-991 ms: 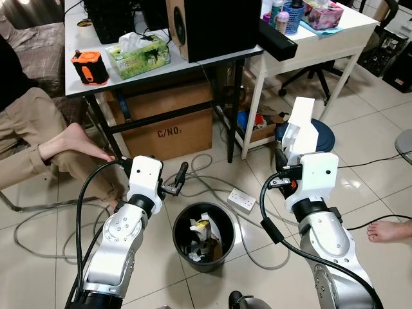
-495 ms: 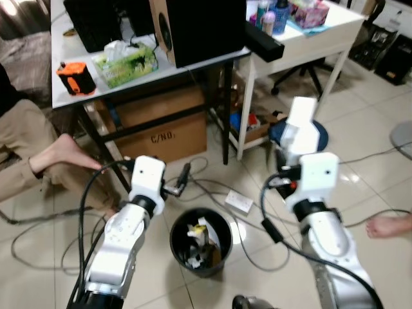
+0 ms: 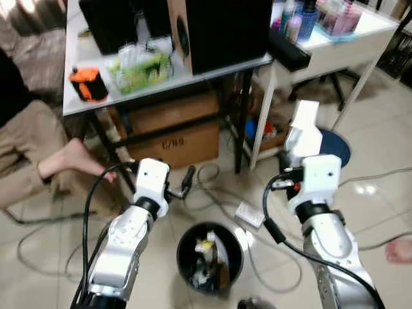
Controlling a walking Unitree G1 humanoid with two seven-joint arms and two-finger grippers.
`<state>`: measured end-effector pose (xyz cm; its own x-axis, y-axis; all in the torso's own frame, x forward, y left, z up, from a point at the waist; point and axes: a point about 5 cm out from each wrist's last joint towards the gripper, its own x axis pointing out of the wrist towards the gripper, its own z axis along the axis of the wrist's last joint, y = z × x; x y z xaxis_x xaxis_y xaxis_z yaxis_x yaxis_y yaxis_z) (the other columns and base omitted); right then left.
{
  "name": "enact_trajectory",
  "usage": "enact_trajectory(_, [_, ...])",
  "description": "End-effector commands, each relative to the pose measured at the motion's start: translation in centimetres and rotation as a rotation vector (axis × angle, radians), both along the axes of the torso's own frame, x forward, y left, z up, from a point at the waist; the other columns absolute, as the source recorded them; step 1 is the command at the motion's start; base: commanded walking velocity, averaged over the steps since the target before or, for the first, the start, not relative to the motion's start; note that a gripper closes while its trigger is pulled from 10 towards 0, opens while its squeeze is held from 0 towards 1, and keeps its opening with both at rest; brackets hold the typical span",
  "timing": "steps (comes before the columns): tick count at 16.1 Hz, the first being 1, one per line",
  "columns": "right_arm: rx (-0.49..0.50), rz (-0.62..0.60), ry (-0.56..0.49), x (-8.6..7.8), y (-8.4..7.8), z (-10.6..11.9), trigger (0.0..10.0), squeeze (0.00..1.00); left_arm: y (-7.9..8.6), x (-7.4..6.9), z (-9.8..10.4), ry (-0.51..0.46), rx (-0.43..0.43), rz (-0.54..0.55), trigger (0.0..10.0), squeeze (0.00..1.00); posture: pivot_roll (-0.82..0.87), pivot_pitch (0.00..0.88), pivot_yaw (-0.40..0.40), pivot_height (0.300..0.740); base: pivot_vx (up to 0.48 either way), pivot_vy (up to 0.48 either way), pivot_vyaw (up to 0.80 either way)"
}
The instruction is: Picking trash to rubbish bin
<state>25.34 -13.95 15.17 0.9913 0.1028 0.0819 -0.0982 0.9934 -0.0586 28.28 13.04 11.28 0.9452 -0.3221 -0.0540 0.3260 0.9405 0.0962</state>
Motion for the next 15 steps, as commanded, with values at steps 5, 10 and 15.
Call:
enact_trajectory(5, [0.003,0.026,0.0,-0.2,0.8,-0.1,10.0,0.0,1.0,-0.4,-0.6,0.024,0.021,0.018,10.0,0.0,-0.07,0.145,0.074,0.74,0.0,0.0,0.0])
enact_trajectory(10, [-0.005,0.03,0.021,0.4,0.8,-0.8,10.0,0.0,1.2,-0.1,-1.3,0.046,0.043,0.012,10.0,0.0,-0.07,0.161,0.087,0.74,0.0,0.0,0.0])
enact_trajectory(15, [-0.021,0.047,0.052,1.9,0.6,-2.1,10.0,0.0,2.4,0.5,-1.1,0.053,0.088,0.031,10.0,0.0,-0.02,0.234,0.139,0.74,0.0,0.0,0.0])
